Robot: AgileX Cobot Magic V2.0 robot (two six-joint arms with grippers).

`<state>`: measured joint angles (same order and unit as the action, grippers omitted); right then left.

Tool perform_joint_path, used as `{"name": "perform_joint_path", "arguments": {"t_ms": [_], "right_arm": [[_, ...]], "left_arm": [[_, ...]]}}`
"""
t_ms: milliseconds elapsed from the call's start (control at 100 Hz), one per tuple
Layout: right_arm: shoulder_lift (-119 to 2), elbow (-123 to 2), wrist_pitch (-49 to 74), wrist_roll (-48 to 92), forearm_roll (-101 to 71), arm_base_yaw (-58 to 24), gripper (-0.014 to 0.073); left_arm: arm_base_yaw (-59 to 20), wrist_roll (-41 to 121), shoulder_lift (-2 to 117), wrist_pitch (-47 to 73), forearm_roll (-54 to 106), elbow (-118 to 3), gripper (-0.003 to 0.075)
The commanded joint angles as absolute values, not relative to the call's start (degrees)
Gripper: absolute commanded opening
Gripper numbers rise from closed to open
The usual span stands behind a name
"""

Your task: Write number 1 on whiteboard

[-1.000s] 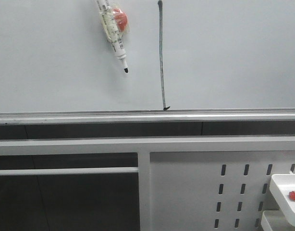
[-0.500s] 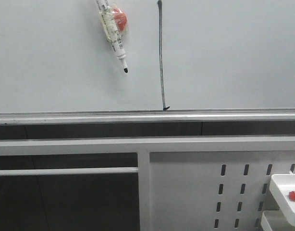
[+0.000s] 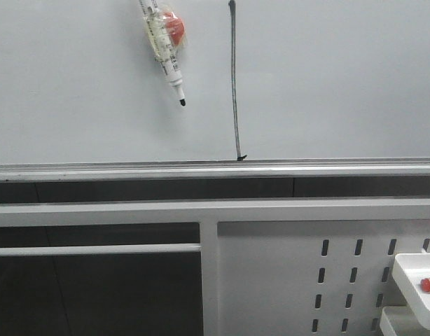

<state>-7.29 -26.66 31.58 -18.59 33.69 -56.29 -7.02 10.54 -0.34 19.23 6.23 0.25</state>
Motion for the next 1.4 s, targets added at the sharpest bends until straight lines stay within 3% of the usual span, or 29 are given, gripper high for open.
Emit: {"name": "perform_joint_path", "arguments": {"t_ms": [0, 240, 410, 630, 880, 1390], "right_arm": [[-9.4, -26.6, 23.6, -20.4, 33.4, -49.1, -0.0050], [-10.0, -15.8, 10.2, -20.2, 17.8, -22.5, -0.0050], [-9.5, -6.1, 1.2, -20.2, 17.5, -11.6, -0.0050], [-3.0, 1.3, 2.8, -20.2, 14.2, -9.5, -0.0050], [1.7, 1.2, 17.9, -19.0, 12.6, -9.5, -0.0050], [1.7, 1.2, 17.2, -18.9, 12.6, -9.5, -0.0050]], "left_arm": [[-6.9, 10.0, -1.5, 16.1, 7.1, 2.3, -0.0020], [-6.9, 10.0, -1.5, 16.1, 7.1, 2.3, -0.0020], [-6.9, 10.0, -1.5, 16.1, 7.1, 2.3, -0.0020], [-6.9, 10.0, -1.5, 16.1, 7.1, 2.3, -0.0020], [-6.9, 10.0, -1.5, 16.1, 7.1, 2.3, -0.0020], [-6.9, 10.0, -1.5, 16.1, 7.1, 2.3, -0.0020]]}}
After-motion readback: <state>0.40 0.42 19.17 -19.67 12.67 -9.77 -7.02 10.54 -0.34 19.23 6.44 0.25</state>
